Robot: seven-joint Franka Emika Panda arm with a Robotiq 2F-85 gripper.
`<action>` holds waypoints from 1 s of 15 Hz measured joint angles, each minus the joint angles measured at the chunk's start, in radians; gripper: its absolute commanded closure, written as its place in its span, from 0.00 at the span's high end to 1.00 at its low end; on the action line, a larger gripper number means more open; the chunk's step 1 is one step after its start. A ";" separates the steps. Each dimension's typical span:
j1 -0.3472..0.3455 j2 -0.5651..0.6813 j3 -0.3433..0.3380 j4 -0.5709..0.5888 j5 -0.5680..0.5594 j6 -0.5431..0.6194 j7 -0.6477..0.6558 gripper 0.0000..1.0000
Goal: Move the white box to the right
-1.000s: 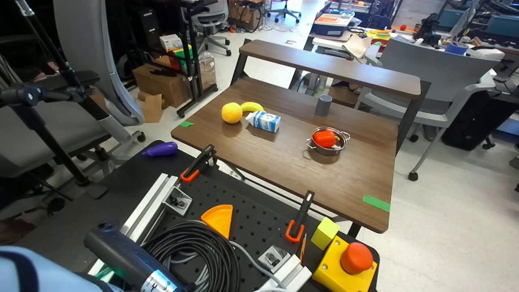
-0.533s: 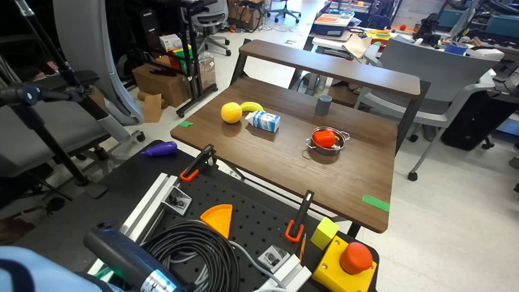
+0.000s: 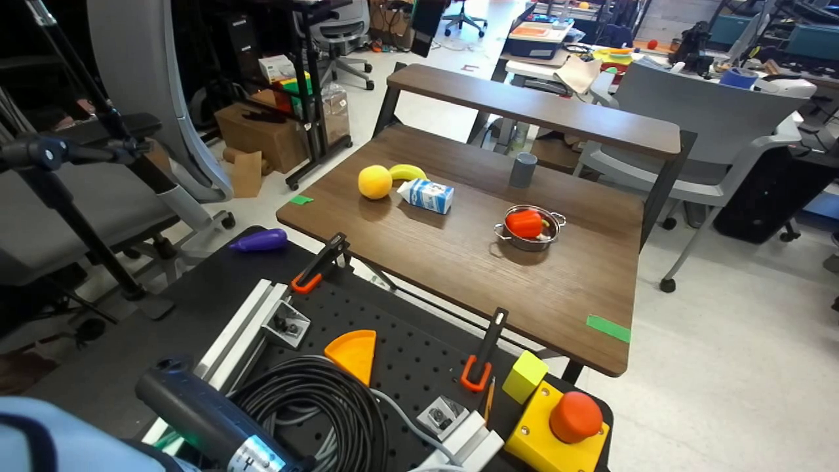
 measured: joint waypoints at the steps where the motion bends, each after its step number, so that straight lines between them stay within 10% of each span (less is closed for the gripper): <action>1: 0.000 0.038 -0.010 0.000 0.009 0.031 0.023 1.00; 15: 0.039 0.516 -0.073 0.148 0.049 0.175 0.139 1.00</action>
